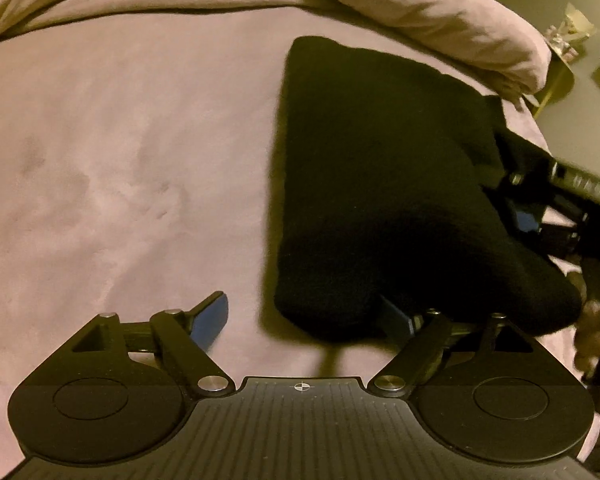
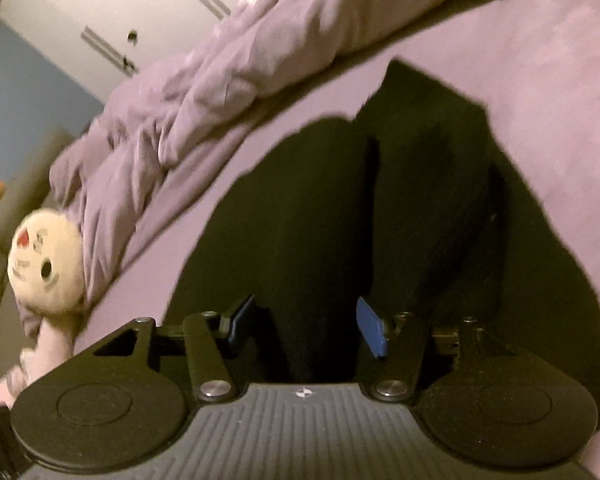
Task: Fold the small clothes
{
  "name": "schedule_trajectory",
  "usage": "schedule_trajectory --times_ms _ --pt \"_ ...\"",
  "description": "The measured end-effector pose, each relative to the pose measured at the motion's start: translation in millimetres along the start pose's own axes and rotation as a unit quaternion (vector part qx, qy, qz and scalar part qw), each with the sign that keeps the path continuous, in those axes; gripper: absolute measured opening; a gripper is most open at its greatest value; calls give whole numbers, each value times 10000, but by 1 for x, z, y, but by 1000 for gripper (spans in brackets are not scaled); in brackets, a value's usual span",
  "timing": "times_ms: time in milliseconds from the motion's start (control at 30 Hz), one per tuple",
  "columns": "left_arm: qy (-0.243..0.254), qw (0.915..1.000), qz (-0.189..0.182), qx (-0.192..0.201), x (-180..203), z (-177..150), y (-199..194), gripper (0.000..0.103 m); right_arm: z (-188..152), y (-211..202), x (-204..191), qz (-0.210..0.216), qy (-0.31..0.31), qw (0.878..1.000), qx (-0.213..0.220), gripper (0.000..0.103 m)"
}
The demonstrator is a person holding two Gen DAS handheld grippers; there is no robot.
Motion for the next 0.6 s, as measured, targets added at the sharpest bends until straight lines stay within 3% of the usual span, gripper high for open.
schedule_trajectory --times_ms 67,100,200,333,367,400,433,500,600 --pt "-14 10000 17 -27 -2 0 -1 87 -7 3 3 6 61 10000 -63 41" --pt "-25 10000 28 -7 -3 0 -3 87 -9 2 4 65 70 9999 -41 30" --pt "-44 9999 109 47 -7 0 -8 87 -5 4 -1 132 -92 9999 -6 28" --pt "-130 9998 174 31 -11 1 -11 87 -5 13 0 109 -91 9998 -165 34" --pt "-148 9997 198 45 -12 2 -13 87 -5 13 1 118 -76 9997 -201 32" --pt "-165 9996 215 90 -12 4 -15 87 -4 13 0 91 -138 9996 -209 22" --pt "-179 9994 245 149 -13 6 -17 87 -4 12 -4 29 -291 9994 -204 16" --pt "-197 9989 301 291 -13 11 -22 87 -2 2 -22 -515 -1084 9928 -59 12" --pt "-153 9987 361 337 -10 15 -18 87 -5 -18 -52 -1298 -2348 9629 277 8"
Point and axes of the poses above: each gripper's, at about its wrist camera, not at the fingertips, and y roughly the way its jaws point, x to its right, z to its top, the point moved 4 cm from there along y, roughly the way its jaws point, and after that the axes turned 11 degrees about z, right-handed, at the moved point
